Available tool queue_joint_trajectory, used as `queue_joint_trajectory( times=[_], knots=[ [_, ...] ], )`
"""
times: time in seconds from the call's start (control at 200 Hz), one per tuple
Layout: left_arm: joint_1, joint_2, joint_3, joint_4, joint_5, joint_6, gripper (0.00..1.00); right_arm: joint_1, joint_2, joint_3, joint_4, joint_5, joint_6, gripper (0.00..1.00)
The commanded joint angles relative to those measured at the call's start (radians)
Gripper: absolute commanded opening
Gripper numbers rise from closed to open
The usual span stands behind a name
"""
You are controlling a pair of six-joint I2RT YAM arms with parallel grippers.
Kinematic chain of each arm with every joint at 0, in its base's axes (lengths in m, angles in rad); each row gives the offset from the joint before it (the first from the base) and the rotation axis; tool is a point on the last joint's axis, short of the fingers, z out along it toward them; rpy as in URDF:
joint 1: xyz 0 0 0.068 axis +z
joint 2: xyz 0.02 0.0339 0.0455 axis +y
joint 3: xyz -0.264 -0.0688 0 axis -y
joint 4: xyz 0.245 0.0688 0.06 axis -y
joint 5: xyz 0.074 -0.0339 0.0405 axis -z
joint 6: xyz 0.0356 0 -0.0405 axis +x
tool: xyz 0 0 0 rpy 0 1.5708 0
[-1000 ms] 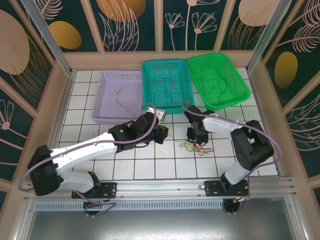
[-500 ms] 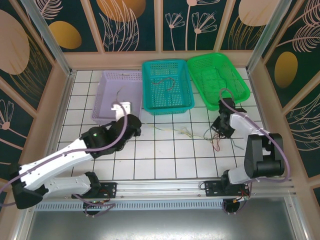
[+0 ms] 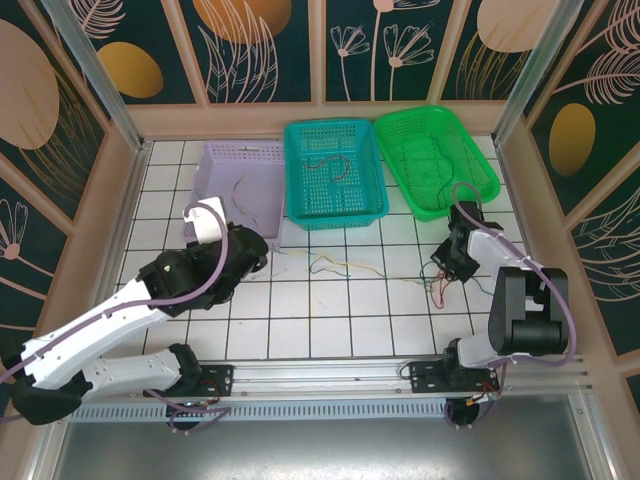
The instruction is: Untangle the cables
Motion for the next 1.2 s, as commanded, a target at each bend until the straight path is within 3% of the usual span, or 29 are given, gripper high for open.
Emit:
queue_joint_trajectory(
  times=[0.0,0.175,0.28,0.325,0.39,0.495,0.666,0.801,0.936,1.016,1.191],
  knots=[
    [0.068,-0.03,0.06,-0.206,-0.185,-0.106,0.0,-0.029,0.009,-0.027,-0.014,0.114,0.007,0.0],
    [0.164,-0.053,0.081,-0.381,-0.285,-0.274,0.0,-0.126,0.009,-0.016,0.002,0.15,-0.009,0.0],
    [0.206,-0.057,0.081,-0.37,-0.294,-0.264,0.0,-0.146,0.042,0.005,0.023,0.113,-0.024,0.0],
    [0.205,-0.076,0.072,-0.244,-0.254,-0.138,0.0,-0.132,0.057,0.016,0.036,0.074,-0.031,0.0],
    [0.206,-0.137,0.007,0.096,-0.154,0.137,0.0,-0.081,0.071,0.036,0.036,0.053,-0.024,0.0],
    [0.206,-0.237,-0.08,0.494,0.06,0.362,0.0,0.019,0.043,0.064,0.013,0.051,0.017,0.0],
    [0.205,-0.129,0.101,0.504,0.227,0.411,0.0,0.078,-0.014,0.059,0.036,-0.059,0.081,0.0],
    [0.206,-0.049,0.234,0.534,0.3,0.467,0.0,0.109,-0.014,0.126,-0.013,-0.081,0.053,0.35],
    [0.206,0.038,0.307,0.623,0.527,0.535,0.0,0.15,-0.097,0.211,-0.061,-0.067,0.037,0.54],
    [0.205,0.092,0.327,0.645,0.628,0.53,0.0,0.169,-0.143,0.26,-0.079,-0.085,0.034,0.58],
    [0.206,0.142,0.279,0.726,0.713,0.5,0.0,0.213,-0.2,0.337,-0.105,-0.17,0.036,0.59]
  ],
)
